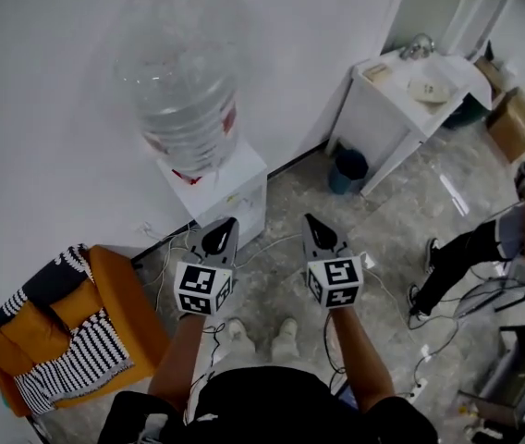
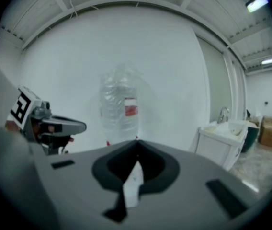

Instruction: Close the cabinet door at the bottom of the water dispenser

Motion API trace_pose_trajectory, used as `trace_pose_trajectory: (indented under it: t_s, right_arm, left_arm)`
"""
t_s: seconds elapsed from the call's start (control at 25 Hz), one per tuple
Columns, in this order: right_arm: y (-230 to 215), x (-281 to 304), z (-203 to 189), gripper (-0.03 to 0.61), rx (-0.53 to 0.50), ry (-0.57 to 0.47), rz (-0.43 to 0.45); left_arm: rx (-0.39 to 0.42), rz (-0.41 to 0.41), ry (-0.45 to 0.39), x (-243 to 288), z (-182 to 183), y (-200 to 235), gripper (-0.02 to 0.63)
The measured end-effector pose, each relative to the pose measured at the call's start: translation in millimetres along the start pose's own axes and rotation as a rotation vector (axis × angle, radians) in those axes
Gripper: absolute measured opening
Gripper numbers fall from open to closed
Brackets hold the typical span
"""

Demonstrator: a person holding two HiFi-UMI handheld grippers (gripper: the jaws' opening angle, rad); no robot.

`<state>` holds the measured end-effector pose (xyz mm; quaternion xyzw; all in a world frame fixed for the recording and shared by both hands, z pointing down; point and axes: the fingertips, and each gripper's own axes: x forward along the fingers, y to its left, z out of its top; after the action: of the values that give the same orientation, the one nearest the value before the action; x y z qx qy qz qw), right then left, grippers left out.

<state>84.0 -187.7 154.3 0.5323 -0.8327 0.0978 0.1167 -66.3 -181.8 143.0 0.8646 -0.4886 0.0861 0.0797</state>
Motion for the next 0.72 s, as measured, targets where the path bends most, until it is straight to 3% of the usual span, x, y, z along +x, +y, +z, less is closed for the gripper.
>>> trace_pose_trajectory:
  t_s: [0.72]
  right_arm:
    - [7.8, -39.9, 121.4, 0.034, -0.047, -0.231, 0.048]
  left_arm:
    - [0.137, 0.001, -0.196, -29.9, 125.6, -32.7, 0.011]
